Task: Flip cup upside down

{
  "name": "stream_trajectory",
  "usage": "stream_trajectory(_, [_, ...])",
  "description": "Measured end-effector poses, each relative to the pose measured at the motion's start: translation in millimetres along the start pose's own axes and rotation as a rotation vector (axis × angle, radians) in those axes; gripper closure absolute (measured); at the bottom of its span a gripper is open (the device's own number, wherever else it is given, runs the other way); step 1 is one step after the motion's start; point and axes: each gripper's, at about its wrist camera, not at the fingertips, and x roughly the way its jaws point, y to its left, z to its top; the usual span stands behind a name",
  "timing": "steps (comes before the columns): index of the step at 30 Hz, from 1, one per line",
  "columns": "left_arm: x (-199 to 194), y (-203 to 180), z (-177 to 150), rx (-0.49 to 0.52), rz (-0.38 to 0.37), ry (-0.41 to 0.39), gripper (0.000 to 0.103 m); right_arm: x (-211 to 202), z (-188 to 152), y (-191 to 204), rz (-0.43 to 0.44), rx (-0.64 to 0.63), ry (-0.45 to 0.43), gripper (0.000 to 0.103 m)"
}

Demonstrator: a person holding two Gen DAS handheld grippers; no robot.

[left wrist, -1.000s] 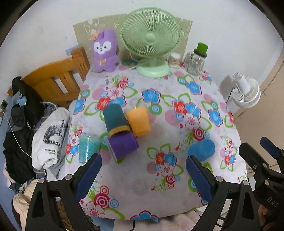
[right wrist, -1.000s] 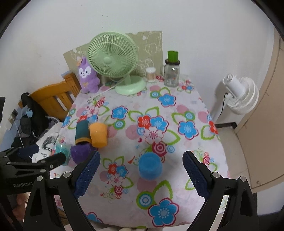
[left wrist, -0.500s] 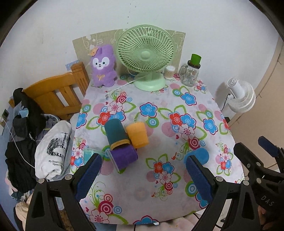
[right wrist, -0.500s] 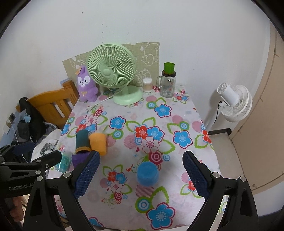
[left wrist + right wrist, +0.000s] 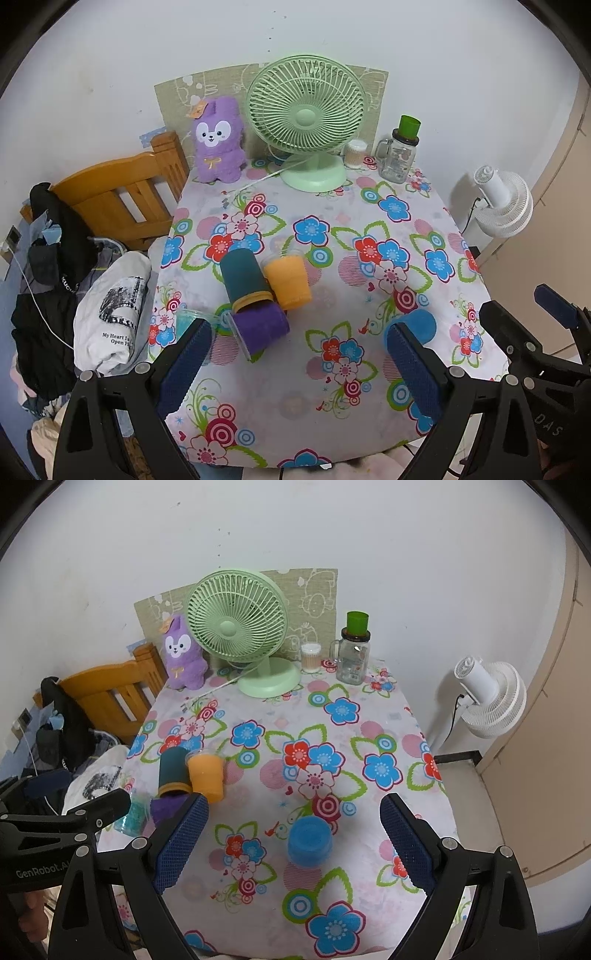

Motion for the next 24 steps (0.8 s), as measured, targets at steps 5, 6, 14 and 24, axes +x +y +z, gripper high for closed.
stream_trajectory(5, [0.3,1.3,-0.8,-0.003,0.008,-0.001,0.006,1.4,-0.5,2.5,0.003,-0.008,0.006,0.007])
stream_trajectory(6, [0.5,1.9,-1.0,-0.004,0.008,0.001,0.006,1.8,0.0,2.9,0.003,-0.009,0.007,0.007])
stream_trajectory(14, [0.9,2.7,-2.1,-0.005,0.012,0.002,0.006,2.6,-0.6,3.9,0.009,-0.006,0.008,0.007])
stream_trajectory(24, [-0.1,1.3,-3.6,-0.001,0.02,0.002,0.006,4.0,-1.9,4.2,0.007,-0.004,0.01,0.007])
